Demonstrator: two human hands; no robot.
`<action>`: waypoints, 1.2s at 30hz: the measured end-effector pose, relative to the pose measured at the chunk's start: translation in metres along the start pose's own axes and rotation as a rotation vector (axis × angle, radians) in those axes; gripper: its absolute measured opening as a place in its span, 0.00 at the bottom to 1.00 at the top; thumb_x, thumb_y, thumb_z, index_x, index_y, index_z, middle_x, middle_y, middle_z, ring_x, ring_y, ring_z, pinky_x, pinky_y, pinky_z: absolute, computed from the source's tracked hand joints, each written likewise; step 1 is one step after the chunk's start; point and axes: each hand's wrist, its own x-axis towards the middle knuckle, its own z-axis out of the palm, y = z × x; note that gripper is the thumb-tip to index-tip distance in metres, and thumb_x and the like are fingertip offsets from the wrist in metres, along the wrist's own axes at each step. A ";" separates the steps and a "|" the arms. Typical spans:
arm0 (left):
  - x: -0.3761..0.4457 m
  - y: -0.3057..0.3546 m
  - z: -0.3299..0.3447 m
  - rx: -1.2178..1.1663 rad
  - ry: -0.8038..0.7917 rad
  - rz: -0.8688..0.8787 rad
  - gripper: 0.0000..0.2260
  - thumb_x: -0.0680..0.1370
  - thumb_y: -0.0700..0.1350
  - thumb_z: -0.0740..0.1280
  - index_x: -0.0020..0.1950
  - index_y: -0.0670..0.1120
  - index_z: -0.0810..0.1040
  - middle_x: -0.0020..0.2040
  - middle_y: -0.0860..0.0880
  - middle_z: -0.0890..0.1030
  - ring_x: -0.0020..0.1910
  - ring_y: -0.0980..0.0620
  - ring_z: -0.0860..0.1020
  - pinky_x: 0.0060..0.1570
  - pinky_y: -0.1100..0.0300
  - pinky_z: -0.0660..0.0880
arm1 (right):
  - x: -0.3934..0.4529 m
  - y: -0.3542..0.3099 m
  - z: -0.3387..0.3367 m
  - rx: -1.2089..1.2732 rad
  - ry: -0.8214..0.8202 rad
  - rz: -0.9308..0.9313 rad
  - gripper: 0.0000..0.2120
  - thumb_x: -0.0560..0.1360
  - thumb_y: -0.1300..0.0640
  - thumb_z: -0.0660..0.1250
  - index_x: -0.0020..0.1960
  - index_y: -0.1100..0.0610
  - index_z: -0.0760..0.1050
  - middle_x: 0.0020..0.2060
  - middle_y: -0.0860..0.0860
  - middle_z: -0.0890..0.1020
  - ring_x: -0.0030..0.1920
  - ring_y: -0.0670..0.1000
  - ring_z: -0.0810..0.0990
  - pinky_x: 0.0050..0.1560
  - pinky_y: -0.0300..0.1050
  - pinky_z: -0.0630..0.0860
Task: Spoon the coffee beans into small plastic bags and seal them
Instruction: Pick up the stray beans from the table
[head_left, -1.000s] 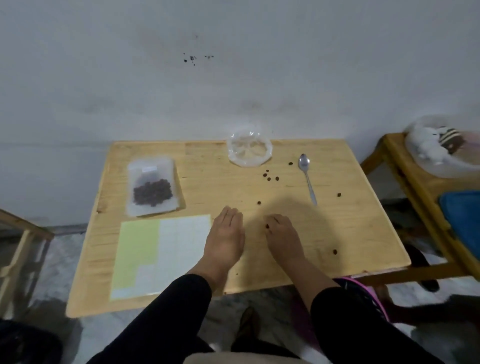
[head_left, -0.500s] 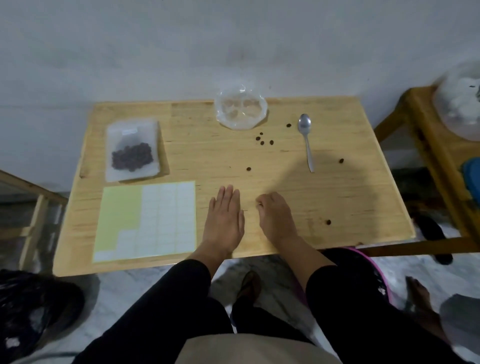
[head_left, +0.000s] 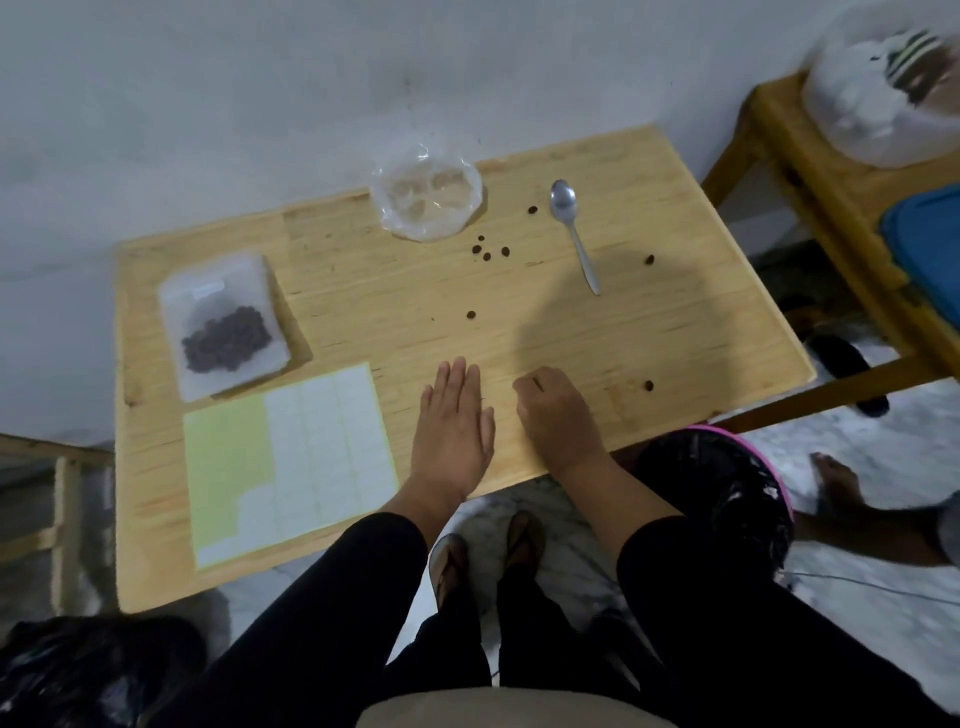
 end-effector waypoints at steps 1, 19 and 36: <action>0.000 -0.002 0.002 0.013 0.000 0.005 0.27 0.80 0.52 0.44 0.75 0.40 0.57 0.76 0.42 0.56 0.76 0.44 0.50 0.74 0.48 0.49 | 0.000 -0.001 0.002 0.004 0.013 0.010 0.10 0.59 0.73 0.72 0.34 0.63 0.75 0.31 0.59 0.77 0.31 0.58 0.76 0.28 0.44 0.73; 0.012 0.034 0.019 0.011 -0.008 0.007 0.25 0.81 0.48 0.52 0.76 0.41 0.52 0.77 0.43 0.50 0.76 0.46 0.44 0.73 0.49 0.42 | -0.032 0.045 -0.051 0.640 0.238 1.128 0.08 0.75 0.53 0.66 0.51 0.54 0.80 0.45 0.52 0.80 0.44 0.48 0.75 0.46 0.44 0.75; 0.014 0.046 0.031 0.057 0.066 -0.071 0.28 0.78 0.53 0.46 0.75 0.41 0.58 0.76 0.42 0.58 0.76 0.45 0.52 0.73 0.47 0.47 | -0.031 0.096 -0.047 0.118 -0.062 0.446 0.08 0.76 0.63 0.58 0.43 0.65 0.75 0.40 0.62 0.76 0.34 0.60 0.76 0.31 0.47 0.74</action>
